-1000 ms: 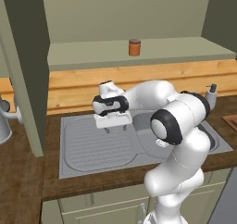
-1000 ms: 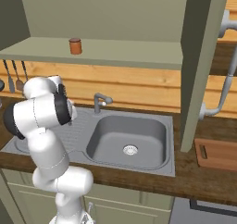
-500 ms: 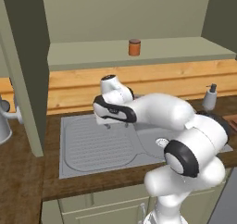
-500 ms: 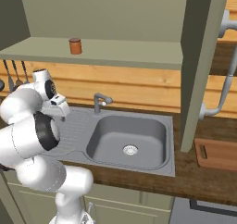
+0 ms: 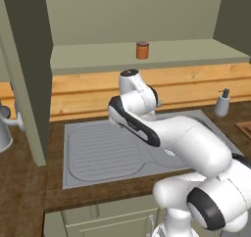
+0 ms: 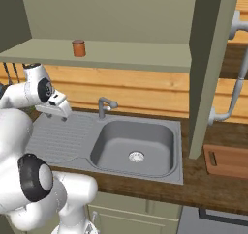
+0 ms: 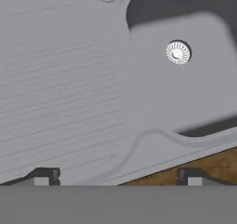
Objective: From the different types of pastries on the counter, select a croissant and place it on the cutting board. Then retrieve a jar of jam from the cabinet and place it alongside the croissant on the cutting board.
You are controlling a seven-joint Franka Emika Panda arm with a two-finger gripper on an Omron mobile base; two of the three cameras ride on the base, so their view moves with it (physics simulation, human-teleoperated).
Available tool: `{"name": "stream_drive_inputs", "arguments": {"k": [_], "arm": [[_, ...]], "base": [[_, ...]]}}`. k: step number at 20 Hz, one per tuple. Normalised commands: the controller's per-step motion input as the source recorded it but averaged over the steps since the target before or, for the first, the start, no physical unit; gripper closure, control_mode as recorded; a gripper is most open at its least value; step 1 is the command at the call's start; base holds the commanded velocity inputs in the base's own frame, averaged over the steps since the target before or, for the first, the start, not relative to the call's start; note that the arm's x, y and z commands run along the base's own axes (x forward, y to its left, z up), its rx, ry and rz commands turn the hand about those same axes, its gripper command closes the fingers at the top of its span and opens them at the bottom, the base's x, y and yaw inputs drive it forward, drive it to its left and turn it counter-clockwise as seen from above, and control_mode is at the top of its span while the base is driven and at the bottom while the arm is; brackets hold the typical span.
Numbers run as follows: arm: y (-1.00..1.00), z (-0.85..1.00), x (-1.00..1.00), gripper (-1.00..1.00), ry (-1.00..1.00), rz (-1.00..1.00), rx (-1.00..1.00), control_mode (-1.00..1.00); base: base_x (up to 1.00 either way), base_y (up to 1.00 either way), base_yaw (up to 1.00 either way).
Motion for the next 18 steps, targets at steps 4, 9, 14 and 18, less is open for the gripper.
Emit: {"name": "stream_drive_inputs", "arguments": {"k": [4,9,14,18], "arm": [[-0.37,0.53,-0.35,-1.00,-0.26,0.16,0.02,-1.00],[-0.19,0.59,-0.13,-1.00,-0.18,0.16,0.01,-1.00],[-0.10,0.77,0.00,-1.00,-0.09,0.17,0.00,-1.00],[-0.14,0.97,-0.11,-1.00,-0.06,0.16,0.00,-1.00]], "base": [[0.00,0.00,0.00],[0.00,0.00,0.00],[0.00,0.00,0.00],[0.00,0.00,0.00]]}}
